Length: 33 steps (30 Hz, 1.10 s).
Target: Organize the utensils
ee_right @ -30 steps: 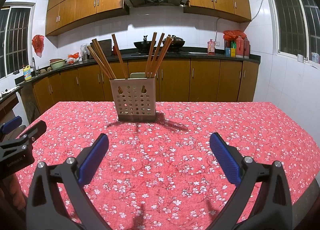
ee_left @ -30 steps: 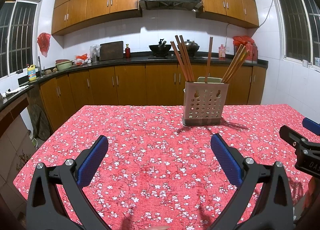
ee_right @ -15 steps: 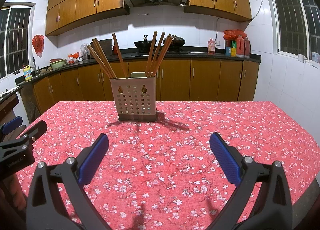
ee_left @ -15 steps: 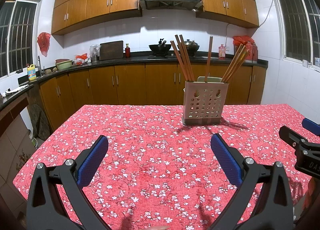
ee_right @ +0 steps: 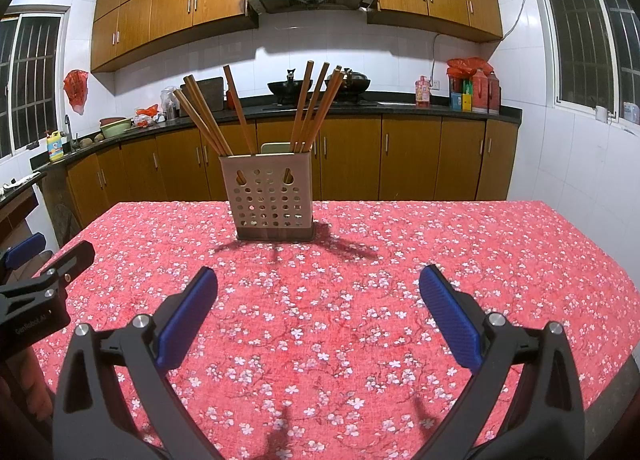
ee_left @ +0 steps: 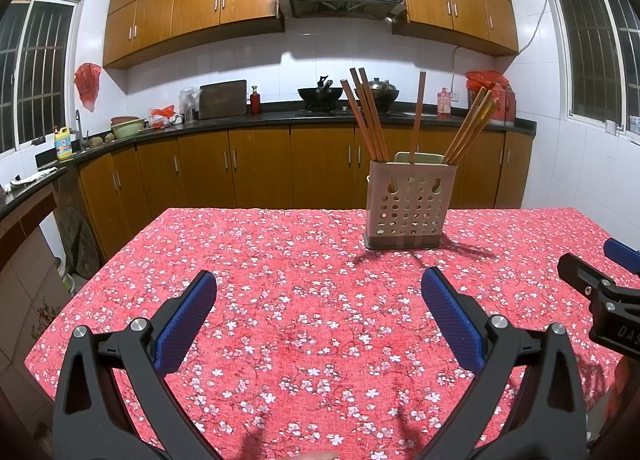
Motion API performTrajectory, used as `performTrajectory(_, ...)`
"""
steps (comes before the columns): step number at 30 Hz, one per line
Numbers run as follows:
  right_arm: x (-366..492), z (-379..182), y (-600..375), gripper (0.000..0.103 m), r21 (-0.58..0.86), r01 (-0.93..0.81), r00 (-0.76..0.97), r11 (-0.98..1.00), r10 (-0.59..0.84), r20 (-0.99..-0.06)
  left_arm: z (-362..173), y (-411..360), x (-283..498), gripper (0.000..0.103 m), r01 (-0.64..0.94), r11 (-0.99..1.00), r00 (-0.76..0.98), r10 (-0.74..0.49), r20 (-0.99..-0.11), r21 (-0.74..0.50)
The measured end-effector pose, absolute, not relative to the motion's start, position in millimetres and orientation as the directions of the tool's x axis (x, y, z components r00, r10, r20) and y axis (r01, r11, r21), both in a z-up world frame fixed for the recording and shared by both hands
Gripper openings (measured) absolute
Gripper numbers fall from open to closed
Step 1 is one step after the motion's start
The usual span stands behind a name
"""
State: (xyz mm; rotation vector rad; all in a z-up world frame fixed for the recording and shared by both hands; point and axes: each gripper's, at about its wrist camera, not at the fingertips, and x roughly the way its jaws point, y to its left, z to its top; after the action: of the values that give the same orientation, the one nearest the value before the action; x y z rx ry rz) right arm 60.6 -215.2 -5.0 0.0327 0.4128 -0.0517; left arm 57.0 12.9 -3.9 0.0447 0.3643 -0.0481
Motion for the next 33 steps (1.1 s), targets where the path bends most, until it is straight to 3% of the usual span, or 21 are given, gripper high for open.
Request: performTrajectory(33,59.7,-7.3,-212.6,0.099,0.024,0.056,0.913,0.998,-0.041,-0.405,-7.8,11.2,56.5,0.101,0.042,0.999,0.933,-0.029,-0.36,0.029)
